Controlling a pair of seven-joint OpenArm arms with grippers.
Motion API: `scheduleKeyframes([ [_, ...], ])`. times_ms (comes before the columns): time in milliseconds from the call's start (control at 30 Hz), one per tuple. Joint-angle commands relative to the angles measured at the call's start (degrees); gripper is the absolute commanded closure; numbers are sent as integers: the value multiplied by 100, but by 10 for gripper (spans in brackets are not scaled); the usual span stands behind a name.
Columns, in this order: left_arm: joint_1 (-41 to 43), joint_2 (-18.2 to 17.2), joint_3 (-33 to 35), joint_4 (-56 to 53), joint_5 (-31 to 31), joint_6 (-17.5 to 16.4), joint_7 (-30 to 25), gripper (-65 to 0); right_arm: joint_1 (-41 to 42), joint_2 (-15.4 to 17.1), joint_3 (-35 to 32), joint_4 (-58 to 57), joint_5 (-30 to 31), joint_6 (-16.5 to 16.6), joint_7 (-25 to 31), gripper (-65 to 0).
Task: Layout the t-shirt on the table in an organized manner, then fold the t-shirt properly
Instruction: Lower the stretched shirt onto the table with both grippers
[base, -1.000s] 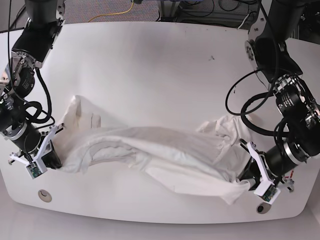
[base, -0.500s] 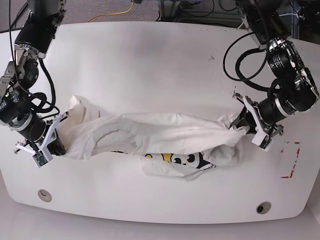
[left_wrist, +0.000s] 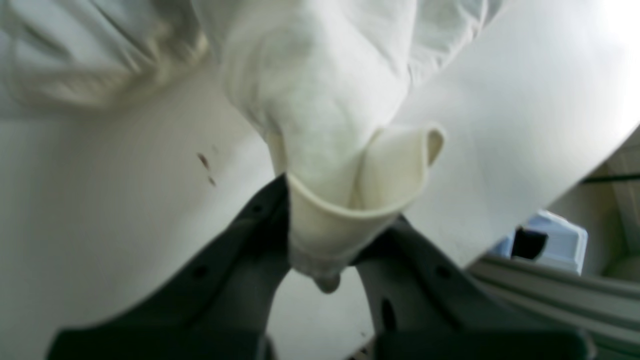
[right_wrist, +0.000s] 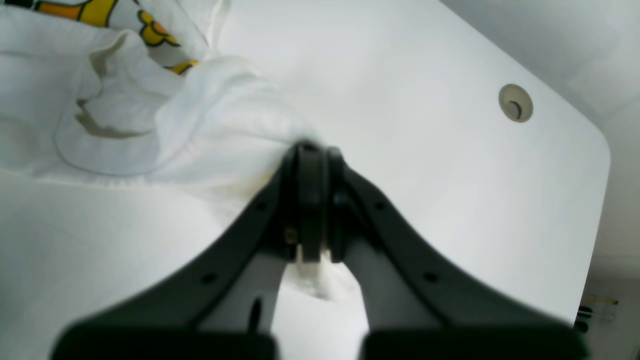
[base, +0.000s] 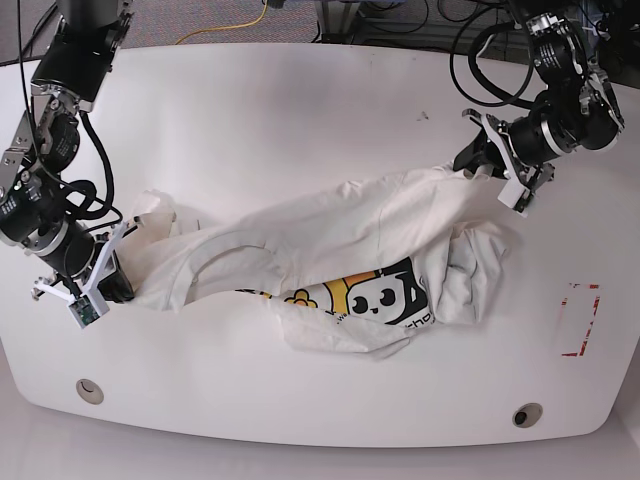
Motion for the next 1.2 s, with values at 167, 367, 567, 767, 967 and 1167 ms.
scheduleKeyframes([
  [167,388,-62,376,137,-405,-10,-123,0,120,13,39,99,64,-10,144,0],
  [367,352,0,1009,111,-387,-10,-123,0,120,5,39,99,64,-10,144,0],
  [567,54,158,1519,102,-176,-10,-123,0,129,5,39,99,64,-10,144,0],
  [767,-254,184,1677,102,105,-10,-123,0,146,5,30,99,64,-10,144,0],
  [967,-544,123,1484,137,96,-10,-123,0,164,5,30,99,64,-10,144,0],
  [1167,-1133,-115,807,137,-168,-10,-123,0,269,5,30,108,64,-10,144,0],
])
